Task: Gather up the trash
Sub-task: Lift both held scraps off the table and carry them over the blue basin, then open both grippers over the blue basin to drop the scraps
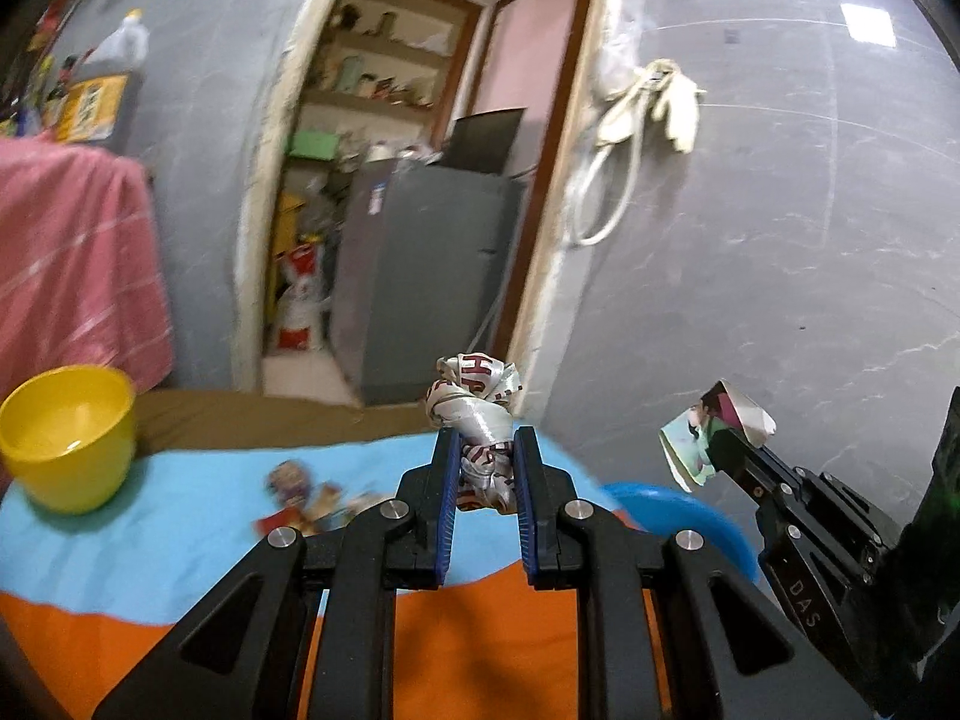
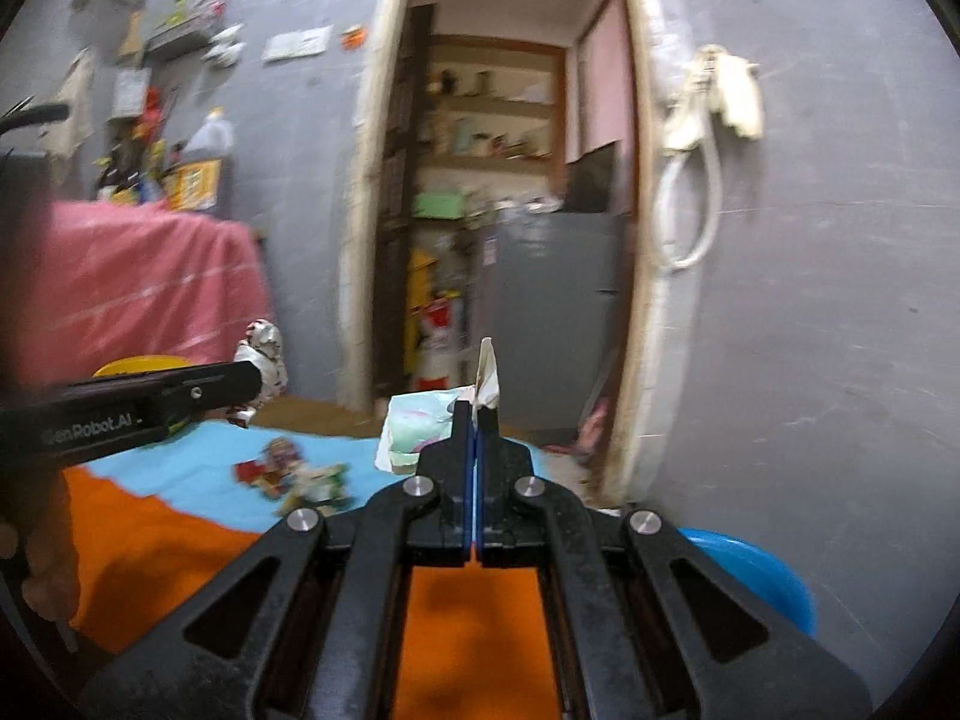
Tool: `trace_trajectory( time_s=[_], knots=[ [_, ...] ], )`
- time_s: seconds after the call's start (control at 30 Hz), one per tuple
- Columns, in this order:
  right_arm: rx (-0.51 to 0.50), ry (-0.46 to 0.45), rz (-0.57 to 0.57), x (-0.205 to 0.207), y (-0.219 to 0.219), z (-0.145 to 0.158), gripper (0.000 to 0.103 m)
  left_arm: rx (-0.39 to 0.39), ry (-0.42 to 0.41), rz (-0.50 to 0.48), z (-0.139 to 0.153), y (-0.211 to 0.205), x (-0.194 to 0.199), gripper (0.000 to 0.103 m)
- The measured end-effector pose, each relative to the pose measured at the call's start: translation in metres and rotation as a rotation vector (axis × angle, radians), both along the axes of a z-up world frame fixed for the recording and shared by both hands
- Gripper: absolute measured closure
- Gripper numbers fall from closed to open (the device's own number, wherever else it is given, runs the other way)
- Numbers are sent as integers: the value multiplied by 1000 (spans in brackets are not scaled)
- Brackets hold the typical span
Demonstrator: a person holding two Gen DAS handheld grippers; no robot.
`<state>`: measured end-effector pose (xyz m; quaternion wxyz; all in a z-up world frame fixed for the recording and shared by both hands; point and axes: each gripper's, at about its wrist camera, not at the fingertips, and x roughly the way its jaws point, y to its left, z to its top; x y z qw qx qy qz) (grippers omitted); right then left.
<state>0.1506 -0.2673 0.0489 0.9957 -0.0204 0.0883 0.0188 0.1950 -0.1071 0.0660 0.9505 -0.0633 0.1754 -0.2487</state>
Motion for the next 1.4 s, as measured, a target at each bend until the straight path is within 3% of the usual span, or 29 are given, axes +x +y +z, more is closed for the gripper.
trace_trajectory(
  time_s=[0.33,0.57,0.9,1.4],
  knots=[
    [47,-50,-209,-19,-65,7,36,41,-42,-154,9,-84,2,88],
    [84,-2,-305,-21,-102,-3,36,92,-9,-239,1,-131,11,88],
    [119,92,-378,-17,-132,-20,36,155,98,-324,-25,-183,24,88],
    [140,281,-401,6,-148,-48,36,217,318,-348,-78,-203,54,88]
  ],
)
